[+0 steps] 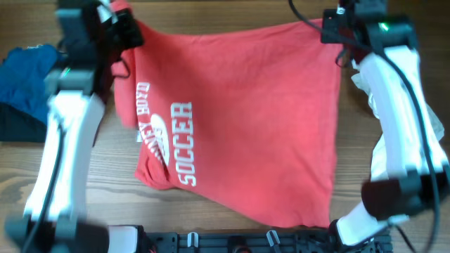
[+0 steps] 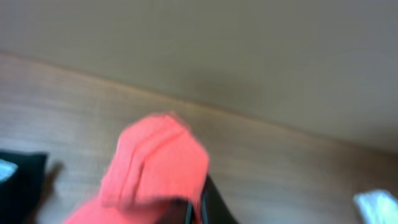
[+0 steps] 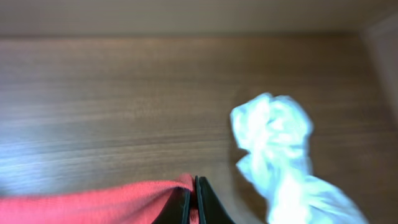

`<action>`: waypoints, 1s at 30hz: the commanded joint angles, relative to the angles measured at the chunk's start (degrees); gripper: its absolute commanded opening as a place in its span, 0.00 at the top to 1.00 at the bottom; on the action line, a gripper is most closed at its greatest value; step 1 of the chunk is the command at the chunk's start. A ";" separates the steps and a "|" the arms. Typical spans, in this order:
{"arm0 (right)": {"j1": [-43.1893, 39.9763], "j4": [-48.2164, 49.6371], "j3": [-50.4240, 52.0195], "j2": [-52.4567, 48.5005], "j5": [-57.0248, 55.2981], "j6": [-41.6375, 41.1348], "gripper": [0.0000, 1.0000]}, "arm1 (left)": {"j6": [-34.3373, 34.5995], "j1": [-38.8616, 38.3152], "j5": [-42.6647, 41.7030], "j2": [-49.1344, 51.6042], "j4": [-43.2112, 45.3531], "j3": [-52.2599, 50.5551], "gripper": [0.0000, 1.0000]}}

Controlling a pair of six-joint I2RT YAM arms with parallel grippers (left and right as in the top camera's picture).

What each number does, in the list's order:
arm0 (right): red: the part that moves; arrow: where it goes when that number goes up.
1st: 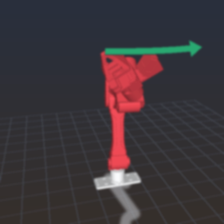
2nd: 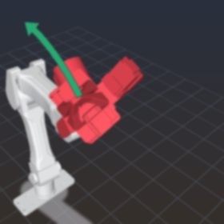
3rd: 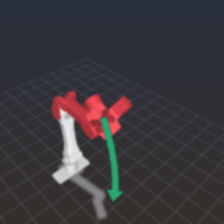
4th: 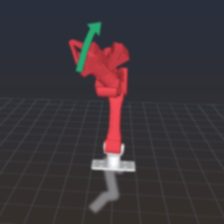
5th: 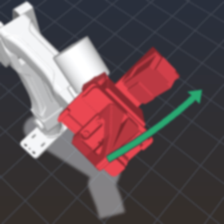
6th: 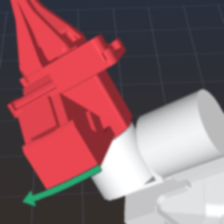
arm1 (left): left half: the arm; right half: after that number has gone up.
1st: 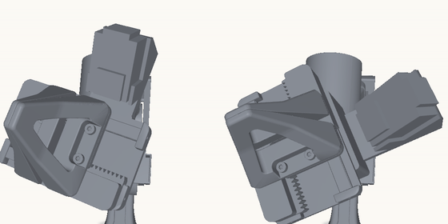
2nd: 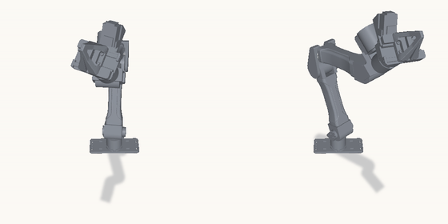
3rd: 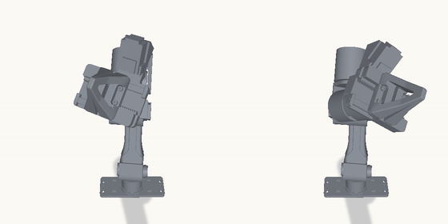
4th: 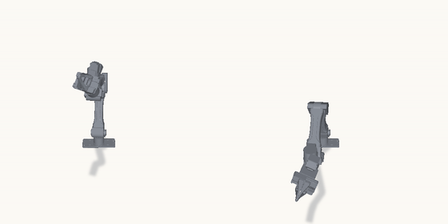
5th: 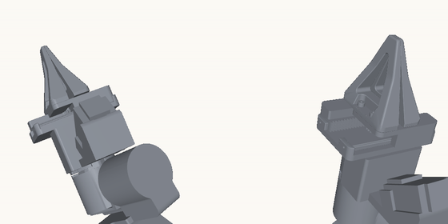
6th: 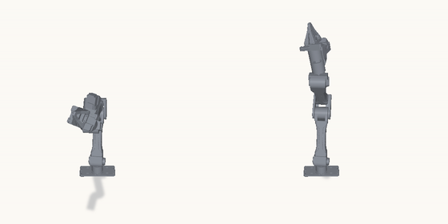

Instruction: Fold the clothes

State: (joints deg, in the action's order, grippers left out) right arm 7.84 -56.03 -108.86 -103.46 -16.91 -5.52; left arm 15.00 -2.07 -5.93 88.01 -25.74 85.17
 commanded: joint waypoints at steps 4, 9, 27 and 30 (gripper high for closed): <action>-10.93 5.22 -21.49 0.70 6.45 -5.05 0.96 | -5.88 3.65 -0.44 8.96 2.27 26.64 0.96; -11.76 -7.91 -31.12 2.54 6.54 -0.70 0.96 | -5.81 9.18 -10.54 8.66 -25.46 45.44 0.96; 1.38 -27.19 -14.45 -5.07 27.32 10.49 0.89 | -6.58 0.22 -11.39 7.06 -70.82 33.70 0.96; 5.01 -26.29 -14.45 -7.17 27.96 10.49 0.86 | -10.49 -2.84 -11.41 2.14 -70.77 33.31 0.96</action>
State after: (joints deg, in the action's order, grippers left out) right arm 10.59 -82.61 -123.48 -109.89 8.82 3.57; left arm 9.04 -1.98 -16.03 95.74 -96.27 118.10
